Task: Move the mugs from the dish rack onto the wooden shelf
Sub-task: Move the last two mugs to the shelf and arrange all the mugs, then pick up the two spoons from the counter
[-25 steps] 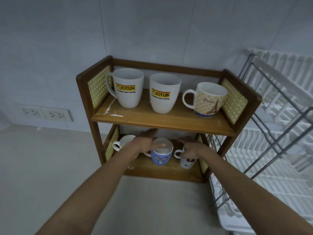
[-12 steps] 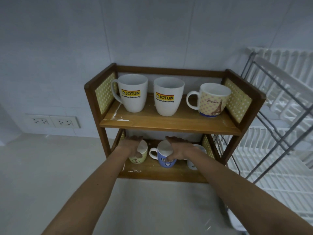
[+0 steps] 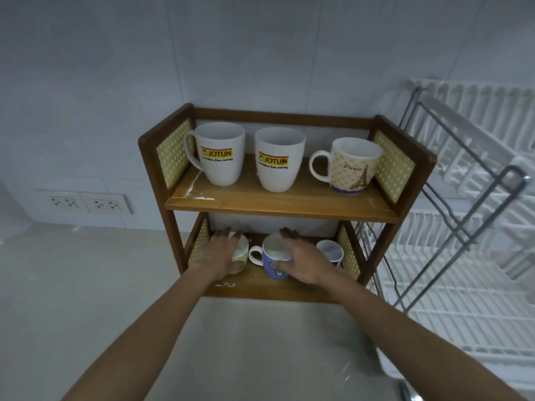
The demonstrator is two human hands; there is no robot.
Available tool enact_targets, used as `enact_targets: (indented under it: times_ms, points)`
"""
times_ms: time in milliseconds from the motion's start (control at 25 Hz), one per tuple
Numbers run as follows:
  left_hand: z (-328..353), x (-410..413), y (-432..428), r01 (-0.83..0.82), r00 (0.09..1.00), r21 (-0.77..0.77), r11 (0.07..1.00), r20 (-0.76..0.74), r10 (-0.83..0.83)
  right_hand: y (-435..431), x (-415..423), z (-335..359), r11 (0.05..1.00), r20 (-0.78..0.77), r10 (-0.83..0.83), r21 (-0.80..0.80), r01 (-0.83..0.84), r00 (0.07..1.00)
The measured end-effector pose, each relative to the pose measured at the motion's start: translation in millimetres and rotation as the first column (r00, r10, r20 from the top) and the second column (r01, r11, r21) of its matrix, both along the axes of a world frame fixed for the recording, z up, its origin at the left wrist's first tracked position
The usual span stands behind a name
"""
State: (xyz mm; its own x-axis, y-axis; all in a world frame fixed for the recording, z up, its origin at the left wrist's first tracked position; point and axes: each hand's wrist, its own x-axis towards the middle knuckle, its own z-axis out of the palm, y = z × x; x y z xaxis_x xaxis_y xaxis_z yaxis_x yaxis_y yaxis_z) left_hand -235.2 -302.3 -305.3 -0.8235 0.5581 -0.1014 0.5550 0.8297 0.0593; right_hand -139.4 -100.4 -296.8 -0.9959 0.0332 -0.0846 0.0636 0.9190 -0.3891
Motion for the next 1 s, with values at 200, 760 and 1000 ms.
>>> enact_targets:
  times_ms: [200,760,1000]
  points:
    - [-46,128,-11,0.053,0.999,0.335,0.941,-0.01,-0.052,-14,121,-45,0.99,-0.209,-0.008,-0.138,-0.021,0.978]
    - [-84,369,137,0.126,0.963,0.422,0.898,0.166,-0.213,105,348,-92,0.98,-0.208,-0.199,-0.024,0.199,0.958]
    - [-92,403,162,0.044,0.973,0.251,0.967,0.208,-0.098,128,356,-99,0.968,-0.05,-0.238,-0.094,0.232,0.97]
